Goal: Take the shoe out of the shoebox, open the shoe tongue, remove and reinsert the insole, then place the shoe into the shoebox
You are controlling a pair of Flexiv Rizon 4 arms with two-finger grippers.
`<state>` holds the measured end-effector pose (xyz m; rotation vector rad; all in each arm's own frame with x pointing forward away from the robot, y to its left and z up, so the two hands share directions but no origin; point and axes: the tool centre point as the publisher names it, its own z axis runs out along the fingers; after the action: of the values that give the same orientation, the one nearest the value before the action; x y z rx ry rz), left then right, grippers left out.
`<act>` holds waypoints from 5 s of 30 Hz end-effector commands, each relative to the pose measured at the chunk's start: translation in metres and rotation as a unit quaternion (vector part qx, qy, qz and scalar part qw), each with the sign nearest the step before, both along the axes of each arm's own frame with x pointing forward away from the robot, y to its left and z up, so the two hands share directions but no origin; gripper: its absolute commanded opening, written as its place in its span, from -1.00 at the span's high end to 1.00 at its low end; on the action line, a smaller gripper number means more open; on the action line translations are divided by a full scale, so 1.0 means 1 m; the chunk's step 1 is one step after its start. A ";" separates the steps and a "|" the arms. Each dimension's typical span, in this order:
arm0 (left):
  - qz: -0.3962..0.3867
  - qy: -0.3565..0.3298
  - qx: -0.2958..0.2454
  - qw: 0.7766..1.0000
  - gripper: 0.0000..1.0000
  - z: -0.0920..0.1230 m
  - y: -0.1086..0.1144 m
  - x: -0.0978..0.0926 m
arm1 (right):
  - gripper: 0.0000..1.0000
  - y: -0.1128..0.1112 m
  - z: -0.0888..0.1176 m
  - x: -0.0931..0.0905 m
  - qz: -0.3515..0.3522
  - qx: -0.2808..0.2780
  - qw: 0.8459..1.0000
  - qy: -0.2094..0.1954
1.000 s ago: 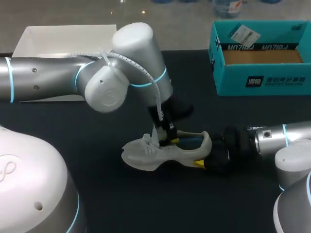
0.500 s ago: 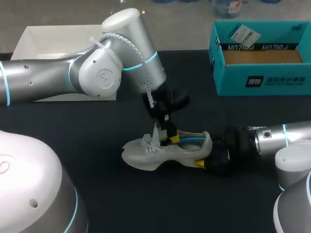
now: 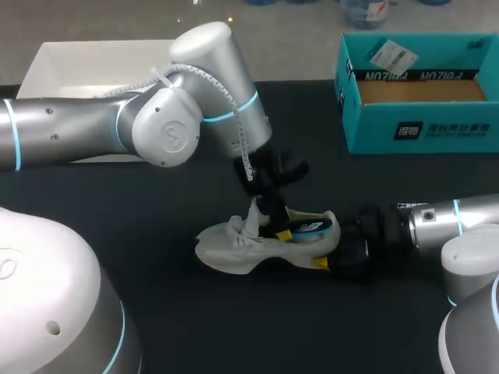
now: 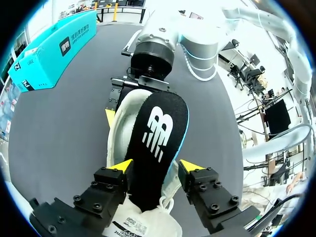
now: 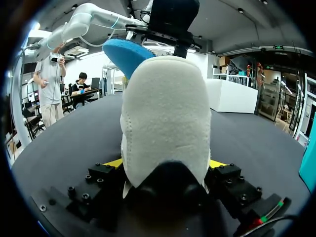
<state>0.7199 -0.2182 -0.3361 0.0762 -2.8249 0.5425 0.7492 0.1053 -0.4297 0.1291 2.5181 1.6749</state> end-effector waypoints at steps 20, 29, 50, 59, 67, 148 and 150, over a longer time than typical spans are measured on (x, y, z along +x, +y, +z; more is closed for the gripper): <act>0.000 -0.042 -0.018 0.999 0.03 -0.012 -0.029 -0.008 | 1.00 0.002 -0.002 0.000 0.000 -0.002 1.000 0.000; 0.015 -0.045 -0.022 0.999 1.00 -0.003 -0.019 -0.002 | 1.00 0.002 -0.002 0.000 0.000 -0.002 1.000 0.000; 0.018 -0.031 -0.061 0.998 -0.43 0.019 -0.027 -0.008 | 1.00 0.002 -0.002 0.000 0.000 -0.002 1.000 0.000; 0.037 -0.060 -0.050 0.996 -0.42 0.011 -0.021 -0.001 | 1.00 0.002 -0.002 0.000 0.000 -0.002 1.000 0.000; 0.040 -0.059 -0.038 0.997 -0.31 0.001 -0.015 0.000 | 1.00 0.002 -0.002 0.000 0.000 -0.002 1.000 0.000; 0.070 0.014 -0.200 0.977 1.00 0.202 -0.060 -0.034 | 1.00 0.002 -0.002 0.000 0.000 -0.002 1.000 0.000; 0.070 0.014 -0.200 0.977 1.00 0.202 -0.060 -0.034 | 1.00 0.002 -0.002 0.000 0.000 -0.002 1.000 0.000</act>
<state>0.6858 -0.2783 -0.1340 0.2043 -2.6351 1.1192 0.7492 0.1052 -0.4297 0.1293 2.5181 1.6750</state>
